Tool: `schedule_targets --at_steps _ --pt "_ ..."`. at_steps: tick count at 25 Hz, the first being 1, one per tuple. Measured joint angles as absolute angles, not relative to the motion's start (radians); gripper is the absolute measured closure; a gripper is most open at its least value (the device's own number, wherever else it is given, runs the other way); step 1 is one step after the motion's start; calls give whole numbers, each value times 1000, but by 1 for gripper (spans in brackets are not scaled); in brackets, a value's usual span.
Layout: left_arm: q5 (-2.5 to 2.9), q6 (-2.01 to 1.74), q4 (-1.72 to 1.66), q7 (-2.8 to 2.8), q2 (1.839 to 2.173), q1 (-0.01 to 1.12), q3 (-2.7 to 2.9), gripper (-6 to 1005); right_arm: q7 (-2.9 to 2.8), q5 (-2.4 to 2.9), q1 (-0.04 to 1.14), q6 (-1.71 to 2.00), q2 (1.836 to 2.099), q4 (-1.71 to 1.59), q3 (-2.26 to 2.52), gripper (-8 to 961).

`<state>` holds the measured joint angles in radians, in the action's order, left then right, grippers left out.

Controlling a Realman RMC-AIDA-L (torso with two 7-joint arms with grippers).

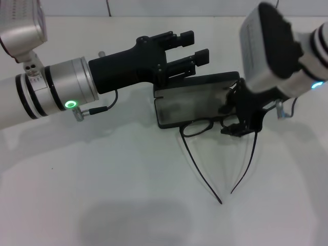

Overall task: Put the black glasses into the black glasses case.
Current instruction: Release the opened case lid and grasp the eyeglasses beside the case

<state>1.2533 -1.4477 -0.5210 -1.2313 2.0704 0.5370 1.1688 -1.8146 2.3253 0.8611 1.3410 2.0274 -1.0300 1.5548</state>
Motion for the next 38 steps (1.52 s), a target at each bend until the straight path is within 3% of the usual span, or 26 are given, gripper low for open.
schedule_targets --at_steps 3,19,27,32,38 --pt "1253 -1448 -517 -1232 2068 537 1169 376 -1816 2325 857 1282 2028 -1012 1621 504" --pt "1253 -1445 -516 -1224 2065 526 1163 376 -1805 2299 860 1178 2028 -980 1720 528" --pt "1253 -1445 -519 -1224 2063 530 1163 376 -1805 2290 853 1172 2027 -979 1690 806" --pt "1253 -1460 -524 -1226 2060 523 1163 376 -1801 2242 788 1212 2023 -1045 1586 821" --pt "1247 -1550 -525 -1233 2047 526 1163 376 -1681 1996 606 1333 2020 -1158 1330 876"
